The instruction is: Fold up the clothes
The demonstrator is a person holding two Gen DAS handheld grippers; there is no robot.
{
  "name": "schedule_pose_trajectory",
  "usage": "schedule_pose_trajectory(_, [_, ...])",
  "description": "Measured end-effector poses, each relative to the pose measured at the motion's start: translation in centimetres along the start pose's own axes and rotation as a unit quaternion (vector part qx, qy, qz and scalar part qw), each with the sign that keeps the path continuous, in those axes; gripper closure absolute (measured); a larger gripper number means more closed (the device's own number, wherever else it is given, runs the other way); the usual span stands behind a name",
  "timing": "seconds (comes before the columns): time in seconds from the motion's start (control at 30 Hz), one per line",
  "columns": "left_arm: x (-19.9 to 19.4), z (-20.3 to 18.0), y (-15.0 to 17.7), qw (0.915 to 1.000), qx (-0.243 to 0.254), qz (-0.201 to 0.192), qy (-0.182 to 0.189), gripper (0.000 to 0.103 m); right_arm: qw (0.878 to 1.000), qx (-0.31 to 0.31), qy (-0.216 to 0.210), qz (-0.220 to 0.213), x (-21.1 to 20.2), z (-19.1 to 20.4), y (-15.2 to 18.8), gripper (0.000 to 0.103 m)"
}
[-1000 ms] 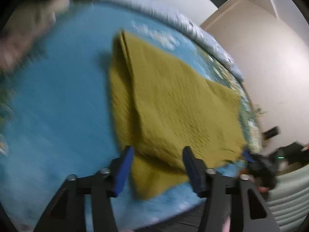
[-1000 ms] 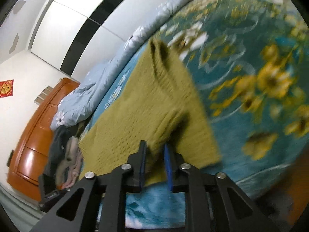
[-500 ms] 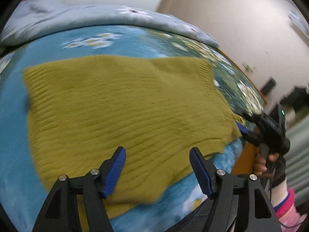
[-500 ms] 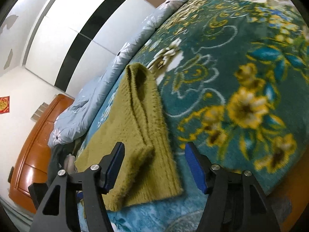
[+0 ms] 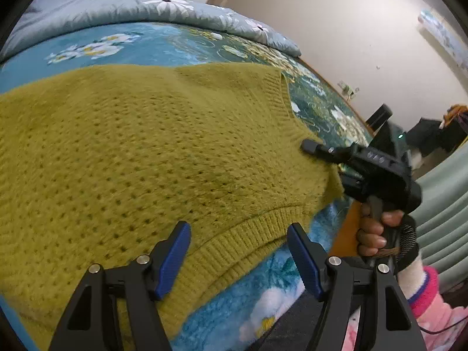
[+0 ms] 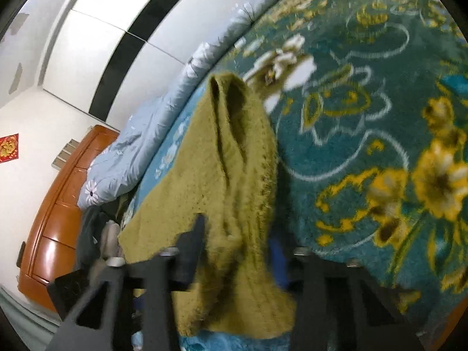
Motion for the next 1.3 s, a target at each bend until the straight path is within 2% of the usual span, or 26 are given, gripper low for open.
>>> schedule_pose_trajectory(0.23, [-2.4, 1.4, 0.6, 0.9996, -0.013, -0.022, 0.011, 0.031, 1.0, -0.014, 0.021, 0.001, 0.1, 1.7, 0.1, 0.078])
schedule_pose_trajectory(0.4, [-5.8, 4.8, 0.5, 0.9972, -0.04, -0.062, -0.011, 0.031, 0.995, -0.092, 0.025, 0.006, 1.3, 7.8, -0.3, 0.078])
schedule_pose_trajectory(0.57, [-10.2, 10.4, 1.1, 0.9871, -0.112, -0.112, -0.028, 0.031, 0.985, -0.169, 0.027, 0.014, 2.8, 14.0, -0.5, 0.078])
schedule_pose_trajectory(0.77, [-14.1, 16.7, 3.3, 0.9687, -0.19, -0.148, -0.06, 0.031, 0.968, -0.243, -0.013, 0.062, 8.2, 21.3, 3.7, 0.078])
schedule_pose_trajectory(0.93, [-15.9, 19.7, 4.9, 0.9547, -0.234, -0.172, -0.068, 0.031, 0.942, -0.311, -0.051, 0.116, 11.5, 26.2, 8.7, 0.078])
schedule_pose_trajectory(1.07, [-16.8, 21.0, 5.4, 0.9471, -0.252, -0.186, -0.071, 0.031, 0.923, -0.336, -0.068, 0.173, 14.5, 27.7, 13.2, 0.079])
schedule_pose_trajectory(1.17, [-17.1, 21.7, 5.6, 0.9428, -0.262, -0.192, -0.074, 0.031, 0.912, -0.352, -0.047, 0.205, 16.6, 27.3, 16.3, 0.079])
schedule_pose_trajectory(1.3, [-17.0, 21.8, 5.5, 0.9414, -0.266, -0.192, -0.076, 0.031, 0.907, -0.359, -0.053, 0.213, 17.1, 27.3, 17.6, 0.078])
Point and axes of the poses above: each gripper's, at about its wrist camera, not at the fingertips, and x roughly the way its jaws point, z to its left, y to its underside, the point moved 4 cm from there along x, roughly the way its jaws point, and after that the axes turned 3 degrees about -y, right-handed, at the moved point
